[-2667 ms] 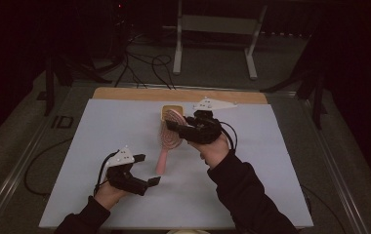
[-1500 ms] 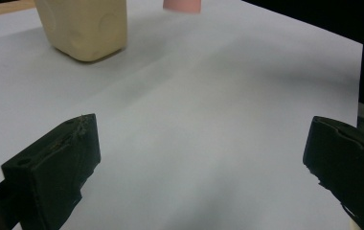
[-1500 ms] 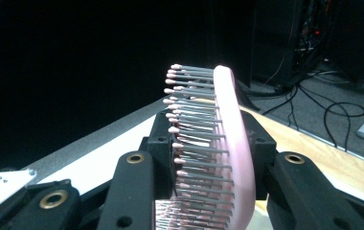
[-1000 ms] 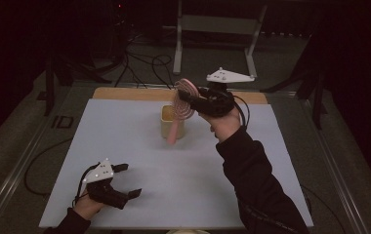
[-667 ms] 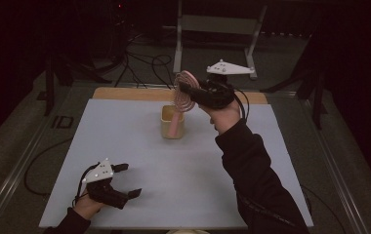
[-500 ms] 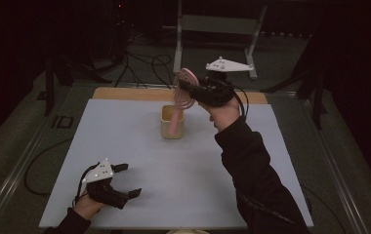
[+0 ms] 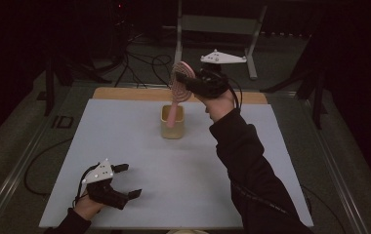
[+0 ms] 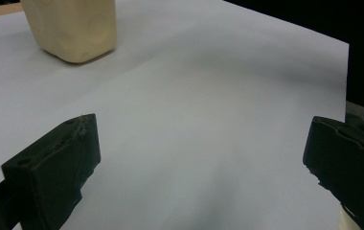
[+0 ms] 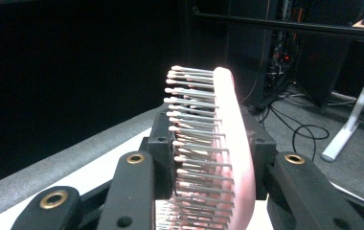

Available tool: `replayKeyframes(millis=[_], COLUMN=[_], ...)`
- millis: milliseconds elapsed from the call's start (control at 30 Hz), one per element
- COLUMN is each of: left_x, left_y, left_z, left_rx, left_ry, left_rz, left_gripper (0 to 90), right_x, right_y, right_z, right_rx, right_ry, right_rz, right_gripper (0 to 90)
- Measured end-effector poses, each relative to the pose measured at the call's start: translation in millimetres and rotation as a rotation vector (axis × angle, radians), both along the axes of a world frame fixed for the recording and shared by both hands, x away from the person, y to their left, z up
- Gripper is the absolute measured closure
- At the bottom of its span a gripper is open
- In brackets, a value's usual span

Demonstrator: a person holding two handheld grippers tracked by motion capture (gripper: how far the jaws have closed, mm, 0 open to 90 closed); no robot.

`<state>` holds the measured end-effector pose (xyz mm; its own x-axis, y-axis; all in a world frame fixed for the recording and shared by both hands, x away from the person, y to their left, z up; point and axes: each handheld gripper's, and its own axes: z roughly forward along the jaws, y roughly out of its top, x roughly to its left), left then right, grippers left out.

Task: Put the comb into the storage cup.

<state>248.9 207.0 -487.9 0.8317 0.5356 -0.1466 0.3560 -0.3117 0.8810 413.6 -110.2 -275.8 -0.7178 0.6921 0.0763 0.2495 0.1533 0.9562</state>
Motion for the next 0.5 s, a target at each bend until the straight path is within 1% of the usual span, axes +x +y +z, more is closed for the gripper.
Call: replayKeyframes(millis=[200,267,400,500], left_x=[0.1,0.0,0.0,0.0], left_y=[0.5,0.7,1.2,0.7], left_z=[0.0,0.2,0.4,0.2], left_rx=[-0.006,-0.004,-0.007,-0.006], left_ry=[0.002,0.001,-0.002,-0.001], left_rz=[0.001,-0.001,-0.001,-0.003], left_gripper=[0.0,0.0,0.0,0.0], right_x=[9.2,14.1,18.8,22.7], right_y=[3.0,3.5,4.1,5.7], right_z=[0.0,0.1,1.3,2.4], right_rx=[-0.015,-0.007,0.004,0.003], right_ry=[-0.012,-0.013,-0.027,-0.045], right_rz=[-0.013,-0.022,-0.033,-0.042], right_gripper=[65.4,65.4,65.4,65.4])
